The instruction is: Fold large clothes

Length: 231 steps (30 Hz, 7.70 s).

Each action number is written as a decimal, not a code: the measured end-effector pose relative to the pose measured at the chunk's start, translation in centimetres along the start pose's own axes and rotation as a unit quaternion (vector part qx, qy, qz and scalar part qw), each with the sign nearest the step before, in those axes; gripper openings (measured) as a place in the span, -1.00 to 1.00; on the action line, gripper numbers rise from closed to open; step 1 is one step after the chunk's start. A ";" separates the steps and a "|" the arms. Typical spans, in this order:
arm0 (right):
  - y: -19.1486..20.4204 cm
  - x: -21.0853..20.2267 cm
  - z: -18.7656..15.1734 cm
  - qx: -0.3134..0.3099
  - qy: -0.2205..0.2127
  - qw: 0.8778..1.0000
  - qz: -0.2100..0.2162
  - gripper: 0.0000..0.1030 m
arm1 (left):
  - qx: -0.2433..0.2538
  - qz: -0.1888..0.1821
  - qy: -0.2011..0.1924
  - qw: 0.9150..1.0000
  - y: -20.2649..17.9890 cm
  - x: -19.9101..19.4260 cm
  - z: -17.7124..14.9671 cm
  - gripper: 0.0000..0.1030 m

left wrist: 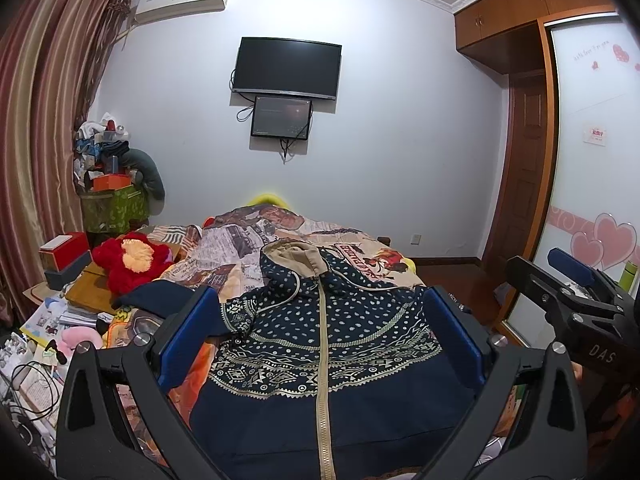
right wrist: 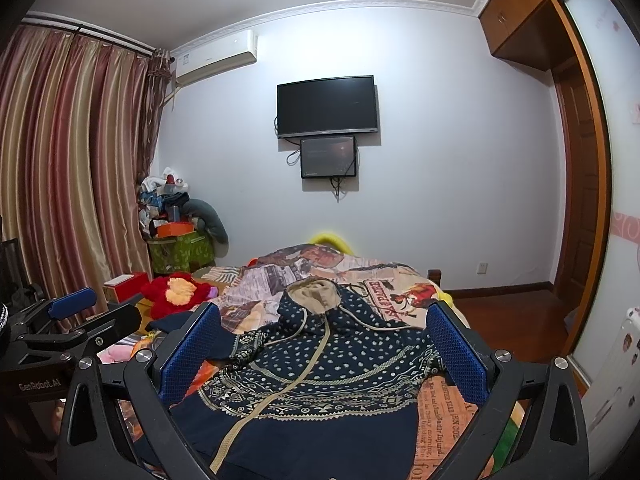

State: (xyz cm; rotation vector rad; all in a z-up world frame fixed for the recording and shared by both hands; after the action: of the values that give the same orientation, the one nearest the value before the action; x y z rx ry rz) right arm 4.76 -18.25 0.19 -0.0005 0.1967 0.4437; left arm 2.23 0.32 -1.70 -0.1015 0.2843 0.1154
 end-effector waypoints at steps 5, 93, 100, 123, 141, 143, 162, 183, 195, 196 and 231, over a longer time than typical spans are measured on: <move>-0.1 -0.1 0.1 0.001 0.000 1.000 0.000 1.00 | 0.001 0.000 0.000 1.000 -0.1 0.0 0.0 1.00; -6.3 40.9 -6.5 -0.007 0.297 0.954 0.039 0.98 | -0.242 0.153 0.372 0.883 30.0 36.4 -9.5 0.70; -8.0 43.5 -8.9 0.026 0.329 0.942 0.058 0.90 | -0.314 0.133 0.370 0.864 32.6 38.0 -10.4 0.23; -13.0 39.9 -6.4 0.052 0.307 0.948 0.060 0.78 | -0.091 0.048 0.258 0.961 14.8 40.3 5.0 -0.97; -18.1 33.8 -7.1 0.047 0.334 0.941 0.024 0.78 | 0.067 -0.108 0.399 0.908 -8.3 42.8 -9.1 -0.93; -17.7 34.0 -7.7 0.042 0.342 0.938 0.028 0.78 | 0.088 -0.118 0.414 0.899 -8.8 42.4 -9.7 -0.81; -4.8 41.4 -11.9 -0.040 0.401 0.907 0.118 0.50 | 0.053 0.075 0.420 0.903 16.1 38.0 -12.4 0.39; 0.7 48.2 -19.2 -0.185 0.441 0.873 0.093 -0.49 | 0.085 0.073 0.393 0.913 14.5 42.3 -18.5 -0.79; -5.5 44.6 -12.5 -0.049 0.360 0.929 0.072 -0.83 | 0.046 0.103 0.364 0.925 16.1 39.0 -14.9 -0.79; -6.3 44.0 -11.8 -0.037 0.352 0.933 0.068 -0.83 | 0.042 0.104 0.370 0.922 16.2 38.9 -15.3 -0.79; -20.2 32.5 -11.0 0.093 0.372 0.923 -0.032 -0.72 | 0.049 0.119 0.377 0.917 16.0 35.5 -11.9 -0.39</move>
State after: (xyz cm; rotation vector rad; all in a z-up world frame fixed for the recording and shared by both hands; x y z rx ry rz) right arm 40.04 -23.10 -17.63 0.0109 0.9881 0.3393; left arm 30.75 18.27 -24.53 -0.0064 1.0772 0.3037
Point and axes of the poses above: each gripper's, at about its wrist camera, not at the fingertips, and x roughly the way its jaws point, y to its left, z to its top, the point moved 2 cm from there along x, roughly the way its jaws point, and after that the axes turned 6 degrees about z, right-handed, at the moved point
